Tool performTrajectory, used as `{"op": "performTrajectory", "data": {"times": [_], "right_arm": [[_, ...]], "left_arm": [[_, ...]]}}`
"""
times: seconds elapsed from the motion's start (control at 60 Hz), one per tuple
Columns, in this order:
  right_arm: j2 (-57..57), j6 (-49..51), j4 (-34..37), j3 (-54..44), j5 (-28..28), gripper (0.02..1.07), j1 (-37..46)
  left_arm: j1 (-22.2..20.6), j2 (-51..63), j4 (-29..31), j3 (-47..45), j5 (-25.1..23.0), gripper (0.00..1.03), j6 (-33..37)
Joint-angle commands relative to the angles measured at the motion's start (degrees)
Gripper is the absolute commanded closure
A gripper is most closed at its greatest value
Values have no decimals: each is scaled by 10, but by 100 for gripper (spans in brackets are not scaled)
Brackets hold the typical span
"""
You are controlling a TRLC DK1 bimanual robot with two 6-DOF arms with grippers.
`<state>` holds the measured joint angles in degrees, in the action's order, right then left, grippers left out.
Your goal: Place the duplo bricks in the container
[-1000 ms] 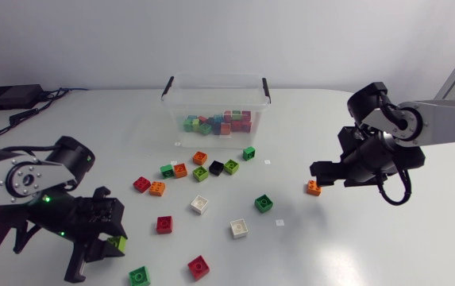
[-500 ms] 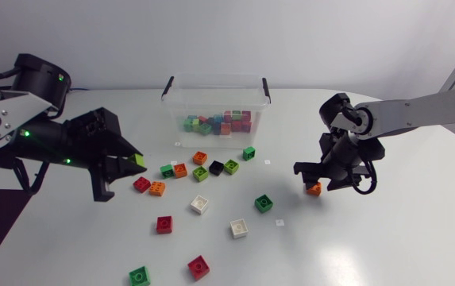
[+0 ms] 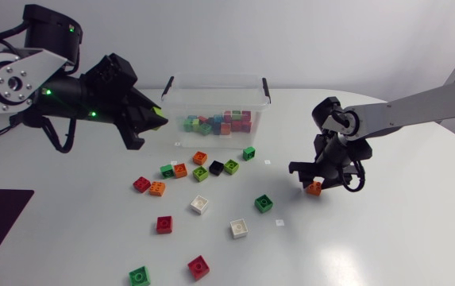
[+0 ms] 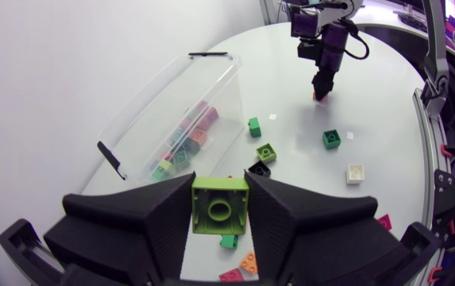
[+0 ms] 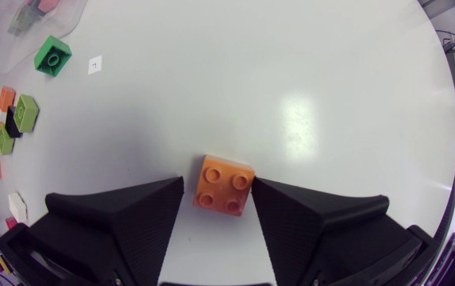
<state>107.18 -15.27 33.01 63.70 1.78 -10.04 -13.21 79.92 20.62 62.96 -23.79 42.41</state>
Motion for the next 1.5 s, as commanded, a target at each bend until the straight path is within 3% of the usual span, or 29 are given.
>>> {"op": "performTrajectory", "data": {"times": [0.0,0.15,0.35,0.85,0.9,0.933,0.95,0.967,0.983,1.017,1.233,1.483], "right_arm": [[21,-20,-2,12,6,50,-2],[23,-14,-3,13,6,69,6],[-4,2,-8,14,6,81,15],[-77,53,-6,86,-2,82,-45],[-78,56,-6,98,-5,82,-51],[-79,58,-6,106,-6,82,-56],[-79,59,-6,112,-6,82,-58],[-79,59,-6,116,-6,82,-60],[-79,59,-6,121,-7,82,-62],[-79,60,-6,132,-7,82,-66],[-79,67,-7,201,-13,82,-86],[-74,74,-21,266,-15,82,-114]], "left_arm": [[-8,25,-12,34,-7,77,-27],[-14,63,-44,67,-6,77,-57],[-23,128,-59,128,2,77,-97],[-29,325,-76,333,52,74,-196],[-27,346,-70,359,65,67,-209],[-26,359,-61,376,72,56,-214],[-26,367,-56,386,78,44,-217],[-26,370,-55,389,81,39,-218],[-26,376,-52,396,82,21,-218],[-26,379,-49,401,83,3,-219],[-15,366,-46,393,93,4,-221],[14,291,6,341,93,4,-211]]}}
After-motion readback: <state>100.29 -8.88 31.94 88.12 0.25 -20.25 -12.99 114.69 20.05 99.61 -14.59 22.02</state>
